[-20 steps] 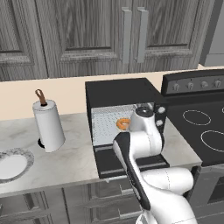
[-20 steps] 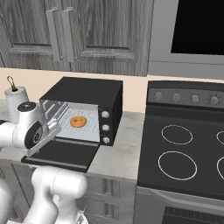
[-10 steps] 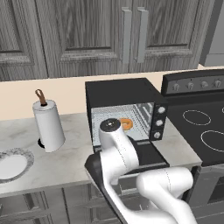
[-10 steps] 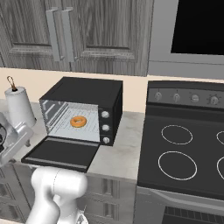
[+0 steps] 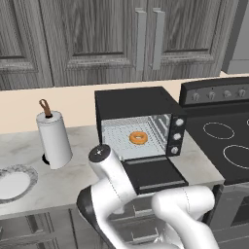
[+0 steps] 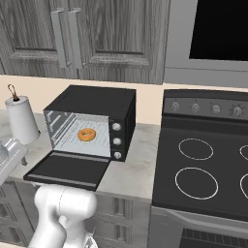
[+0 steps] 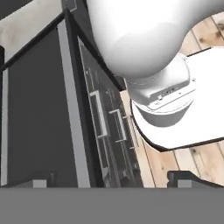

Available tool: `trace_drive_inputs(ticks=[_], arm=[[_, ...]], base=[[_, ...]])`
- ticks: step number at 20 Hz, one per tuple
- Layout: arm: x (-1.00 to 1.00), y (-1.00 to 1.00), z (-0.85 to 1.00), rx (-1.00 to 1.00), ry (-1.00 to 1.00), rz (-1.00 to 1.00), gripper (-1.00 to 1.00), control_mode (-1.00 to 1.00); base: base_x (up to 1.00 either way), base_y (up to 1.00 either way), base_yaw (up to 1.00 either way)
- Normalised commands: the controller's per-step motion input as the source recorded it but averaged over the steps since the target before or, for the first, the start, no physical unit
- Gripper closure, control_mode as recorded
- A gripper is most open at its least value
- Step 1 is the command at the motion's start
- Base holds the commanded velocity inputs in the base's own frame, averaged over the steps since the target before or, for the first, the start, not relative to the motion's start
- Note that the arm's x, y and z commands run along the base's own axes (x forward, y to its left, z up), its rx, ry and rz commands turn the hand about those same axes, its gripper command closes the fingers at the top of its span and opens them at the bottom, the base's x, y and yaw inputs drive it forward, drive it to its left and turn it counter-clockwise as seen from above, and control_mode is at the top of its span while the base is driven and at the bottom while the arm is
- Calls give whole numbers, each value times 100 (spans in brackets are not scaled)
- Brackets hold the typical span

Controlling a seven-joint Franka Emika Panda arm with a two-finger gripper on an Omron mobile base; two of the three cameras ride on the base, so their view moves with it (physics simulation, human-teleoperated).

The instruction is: Pick up the bagel from the plate, place it on the toaster oven rack, close the door, and set the timer.

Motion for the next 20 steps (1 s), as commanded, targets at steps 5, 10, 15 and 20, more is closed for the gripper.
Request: trace_drive_inputs(ticks=[5,10,15,20], arm=[[8,34,-36,-14,-16,-19,-100,-100],[0,23,-38,-11,-15,-17,-100,-100],[15,11,-29,-5,-19,-12,-100,-100],[23,14,-35,0,-20,-5,-100,-100]], base=[[0,0,0],[0,0,0],[0,0,0],[0,0,0]])
